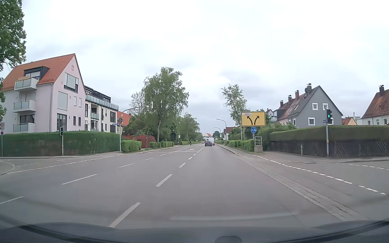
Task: Follow the waypoints while adhering to traffic rules and regulations
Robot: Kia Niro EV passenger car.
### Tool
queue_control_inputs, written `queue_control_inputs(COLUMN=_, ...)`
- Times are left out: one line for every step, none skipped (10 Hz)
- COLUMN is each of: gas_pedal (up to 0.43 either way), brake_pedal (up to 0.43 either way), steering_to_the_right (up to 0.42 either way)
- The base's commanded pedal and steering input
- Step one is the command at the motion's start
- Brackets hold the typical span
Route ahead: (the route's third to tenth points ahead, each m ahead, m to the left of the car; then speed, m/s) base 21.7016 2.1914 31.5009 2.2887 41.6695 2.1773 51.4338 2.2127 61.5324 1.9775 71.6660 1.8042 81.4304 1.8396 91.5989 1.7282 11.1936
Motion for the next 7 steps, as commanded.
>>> queue_control_inputs(gas_pedal=0.15, brake_pedal=0.0, steering_to_the_right=0.0)
queue_control_inputs(gas_pedal=0.15, brake_pedal=0.0, steering_to_the_right=-0.001)
queue_control_inputs(gas_pedal=0.157, brake_pedal=0.0, steering_to_the_right=0.0)
queue_control_inputs(gas_pedal=0.157, brake_pedal=0.0, steering_to_the_right=0.0)
queue_control_inputs(gas_pedal=0.157, brake_pedal=0.0, steering_to_the_right=0.0)
queue_control_inputs(gas_pedal=0.157, brake_pedal=0.0, steering_to_the_right=0.0)
queue_control_inputs(gas_pedal=0.157, brake_pedal=0.0, steering_to_the_right=0.0)
